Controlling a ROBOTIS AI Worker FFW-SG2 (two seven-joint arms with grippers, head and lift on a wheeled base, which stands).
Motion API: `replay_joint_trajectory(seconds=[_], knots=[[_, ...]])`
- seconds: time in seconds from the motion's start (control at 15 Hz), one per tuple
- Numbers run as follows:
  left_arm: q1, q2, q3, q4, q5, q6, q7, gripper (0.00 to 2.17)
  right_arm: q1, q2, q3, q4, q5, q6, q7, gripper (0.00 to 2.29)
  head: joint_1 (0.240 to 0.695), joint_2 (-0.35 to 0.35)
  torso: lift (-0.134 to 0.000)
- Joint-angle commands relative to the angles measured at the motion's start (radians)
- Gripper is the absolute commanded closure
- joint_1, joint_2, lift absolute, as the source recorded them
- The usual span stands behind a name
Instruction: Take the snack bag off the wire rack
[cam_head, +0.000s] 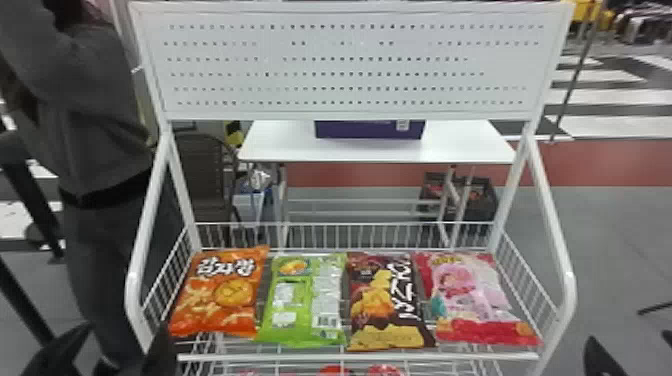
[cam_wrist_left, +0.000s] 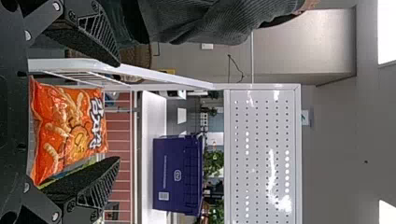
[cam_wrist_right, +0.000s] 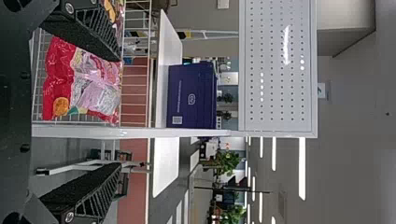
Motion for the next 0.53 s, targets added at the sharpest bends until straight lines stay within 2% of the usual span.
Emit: replay_joint_trajectory(seconds=[0.0,0.47], knots=[[-0.002,0.0,-0.001,0.002,0.0,0.002,0.0,0.19,0.0,0.0,0.0,0.001,0.0,0.0,0.0,0.1,0.499,0.0,0.0],[-0.001,0.003,-0.001,0.003,0.002,0.008,-0.002,0.19,0.0,0.002,0.002,0.001,0.002,0.0,0.001,0.09,0.499,0.0,0.0]])
